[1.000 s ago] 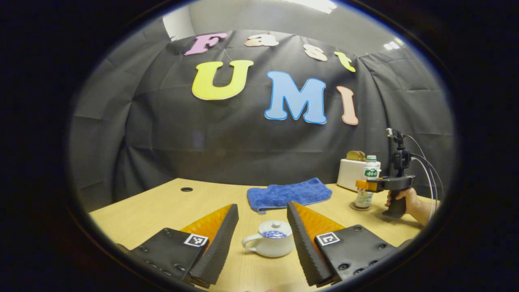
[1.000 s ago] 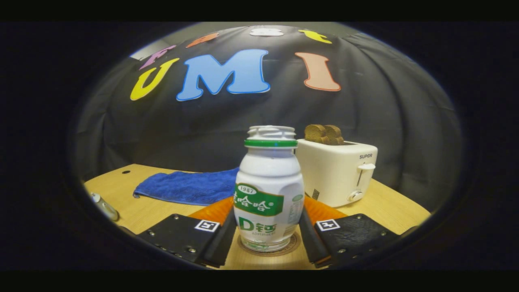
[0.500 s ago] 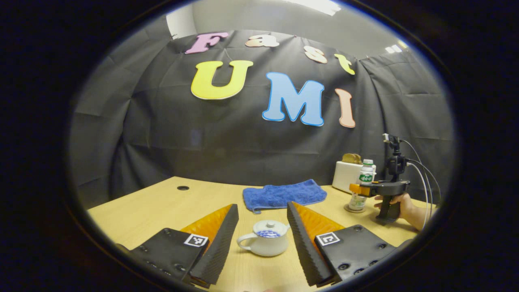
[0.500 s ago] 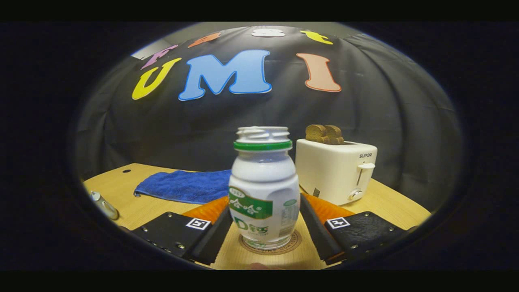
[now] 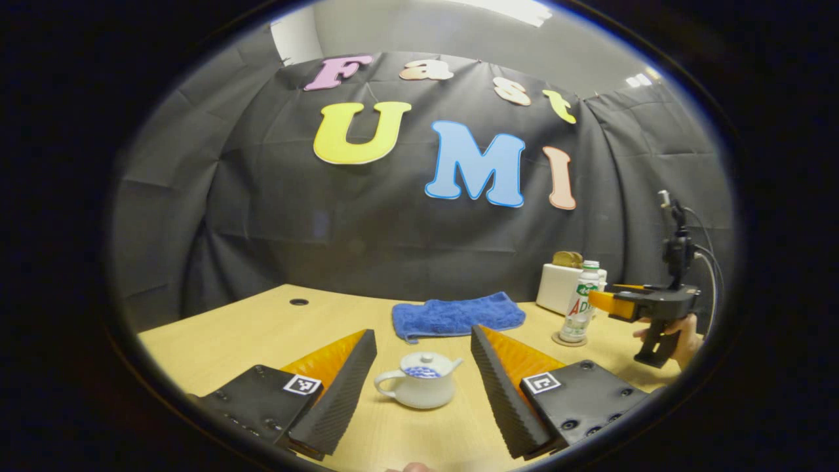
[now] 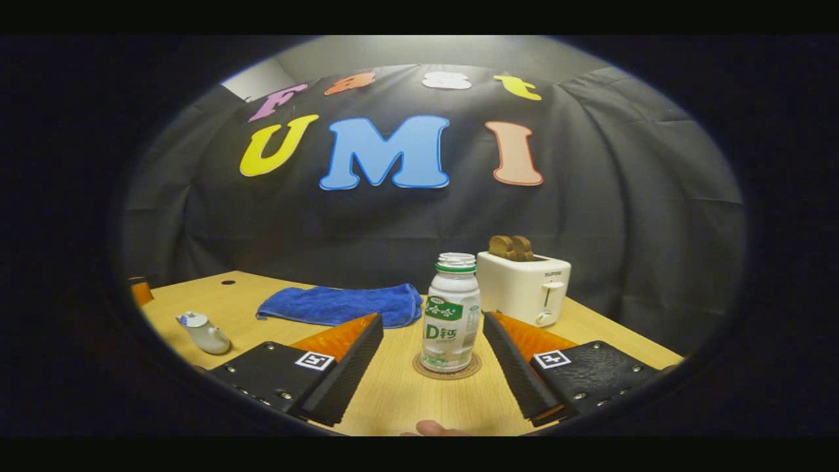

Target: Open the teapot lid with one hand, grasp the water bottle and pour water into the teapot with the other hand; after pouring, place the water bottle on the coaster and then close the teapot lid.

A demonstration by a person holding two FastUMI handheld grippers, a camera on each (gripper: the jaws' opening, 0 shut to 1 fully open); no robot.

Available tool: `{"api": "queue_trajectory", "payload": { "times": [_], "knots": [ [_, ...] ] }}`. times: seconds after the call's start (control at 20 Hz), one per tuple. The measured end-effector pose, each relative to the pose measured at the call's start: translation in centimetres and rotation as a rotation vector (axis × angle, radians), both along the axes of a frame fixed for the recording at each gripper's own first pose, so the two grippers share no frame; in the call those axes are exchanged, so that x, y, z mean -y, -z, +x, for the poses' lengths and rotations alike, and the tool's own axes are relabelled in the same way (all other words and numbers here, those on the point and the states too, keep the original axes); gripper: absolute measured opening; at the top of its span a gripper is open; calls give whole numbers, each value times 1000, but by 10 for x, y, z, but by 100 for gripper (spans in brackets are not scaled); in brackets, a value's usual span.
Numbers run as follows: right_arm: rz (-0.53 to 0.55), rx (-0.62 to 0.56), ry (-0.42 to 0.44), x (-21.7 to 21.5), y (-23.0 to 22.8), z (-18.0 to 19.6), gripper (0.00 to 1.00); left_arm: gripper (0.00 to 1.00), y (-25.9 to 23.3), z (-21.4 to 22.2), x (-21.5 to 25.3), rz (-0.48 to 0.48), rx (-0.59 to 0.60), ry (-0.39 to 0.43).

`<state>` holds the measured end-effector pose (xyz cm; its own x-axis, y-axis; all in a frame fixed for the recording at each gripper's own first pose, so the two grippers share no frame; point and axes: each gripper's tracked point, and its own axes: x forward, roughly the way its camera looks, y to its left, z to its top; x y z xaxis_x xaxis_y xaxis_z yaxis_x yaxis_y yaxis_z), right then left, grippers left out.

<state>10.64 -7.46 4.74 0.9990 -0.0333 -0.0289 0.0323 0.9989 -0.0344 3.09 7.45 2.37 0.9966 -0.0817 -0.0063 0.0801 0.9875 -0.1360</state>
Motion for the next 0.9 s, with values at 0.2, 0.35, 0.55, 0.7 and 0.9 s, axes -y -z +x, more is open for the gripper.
{"api": "queue_trajectory", "payload": {
  "times": [0.2,0.35,0.55,0.7,0.9],
  "knots": [
    [3,6,-46,-65,24,-67,95,99,20,-4,41,35,-24,14],
    [46,-6,-90,-96,45,-100,95,96,37,-17,54,30,-49,15],
    [64,7,-64,-101,52,-111,95,98,24,-38,53,29,4,-28],
    [32,23,-87,-110,49,-110,94,99,29,-46,57,101,8,-55],
    [40,27,-53,-101,51,-108,94,99,30,-47,53,135,7,-91]
  ]
}}
